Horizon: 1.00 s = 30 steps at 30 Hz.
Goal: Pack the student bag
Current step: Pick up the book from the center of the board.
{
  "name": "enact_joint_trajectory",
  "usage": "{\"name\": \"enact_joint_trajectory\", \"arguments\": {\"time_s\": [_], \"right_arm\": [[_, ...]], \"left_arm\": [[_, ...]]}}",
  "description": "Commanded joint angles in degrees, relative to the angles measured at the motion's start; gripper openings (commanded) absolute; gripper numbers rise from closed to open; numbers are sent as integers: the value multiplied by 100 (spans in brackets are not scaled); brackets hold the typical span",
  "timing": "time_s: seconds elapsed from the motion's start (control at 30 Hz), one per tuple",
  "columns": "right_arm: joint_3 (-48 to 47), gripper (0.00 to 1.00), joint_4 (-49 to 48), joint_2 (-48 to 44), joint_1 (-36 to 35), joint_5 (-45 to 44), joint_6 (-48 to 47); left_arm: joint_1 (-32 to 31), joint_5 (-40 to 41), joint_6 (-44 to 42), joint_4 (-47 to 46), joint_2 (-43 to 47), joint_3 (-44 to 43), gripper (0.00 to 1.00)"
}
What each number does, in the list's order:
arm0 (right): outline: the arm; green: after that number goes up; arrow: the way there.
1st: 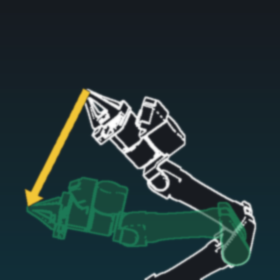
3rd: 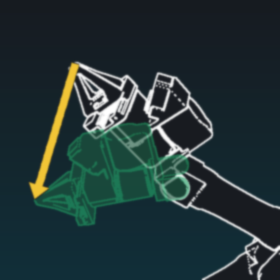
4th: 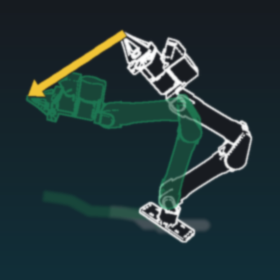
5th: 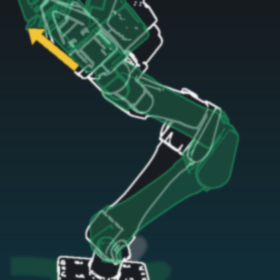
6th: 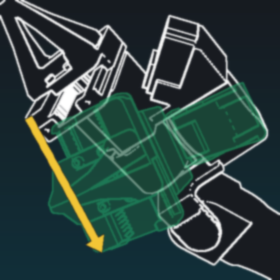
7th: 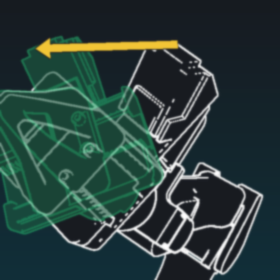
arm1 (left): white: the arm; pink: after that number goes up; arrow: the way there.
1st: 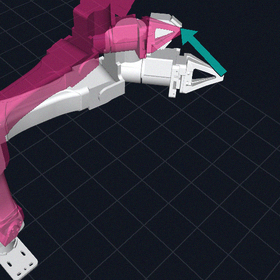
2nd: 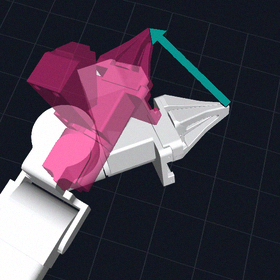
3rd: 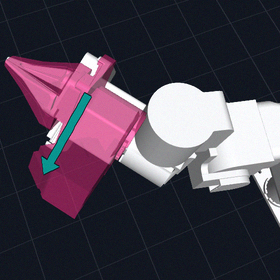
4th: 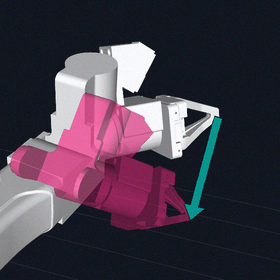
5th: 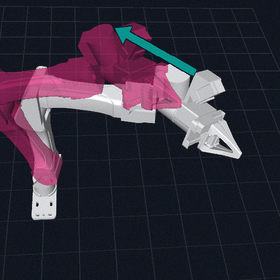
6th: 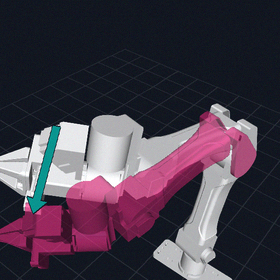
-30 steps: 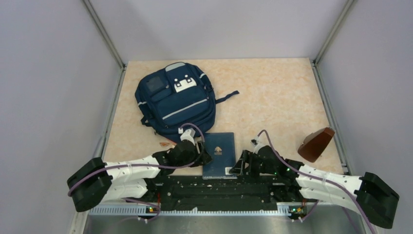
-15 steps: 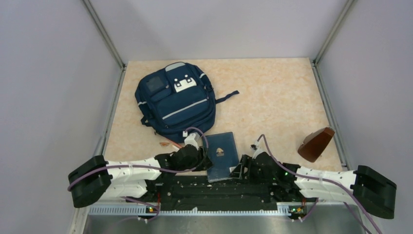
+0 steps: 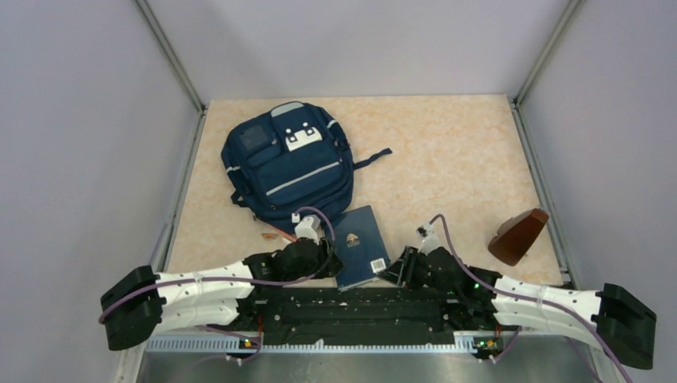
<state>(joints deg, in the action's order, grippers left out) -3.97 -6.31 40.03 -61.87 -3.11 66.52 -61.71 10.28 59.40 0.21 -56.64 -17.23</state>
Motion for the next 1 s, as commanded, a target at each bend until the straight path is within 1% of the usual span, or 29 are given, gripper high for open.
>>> {"name": "enact_joint_trajectory", "arguments": {"time_s": [0.0, 0.2, 0.4, 0.6, 0.77, 0.97], "right_arm": [[-301, 39, -983, -143, -28, -465, -592], [-195, 39, -1826, 185, -35, -532, -1131], [-127, 40, -2882, 707, -32, -689, -1394], [-56, 44, -4165, 1415, -31, -927, -1387], [-235, 47, -4868, 2017, -30, -861, -1431], [-288, 49, -5844, 2878, -28, -809, -1268]], "left_arm": [[-44, 89, -156, -243, 409, 59, 50], [-39, -89, -370, -419, 538, 115, 50], [-44, -235, -481, -632, 480, 115, 49], [-40, -256, -564, -639, 479, 80, 49], [-38, -197, -602, -607, 499, 63, 49], [-38, -182, -731, -656, 517, 35, 49]]}}
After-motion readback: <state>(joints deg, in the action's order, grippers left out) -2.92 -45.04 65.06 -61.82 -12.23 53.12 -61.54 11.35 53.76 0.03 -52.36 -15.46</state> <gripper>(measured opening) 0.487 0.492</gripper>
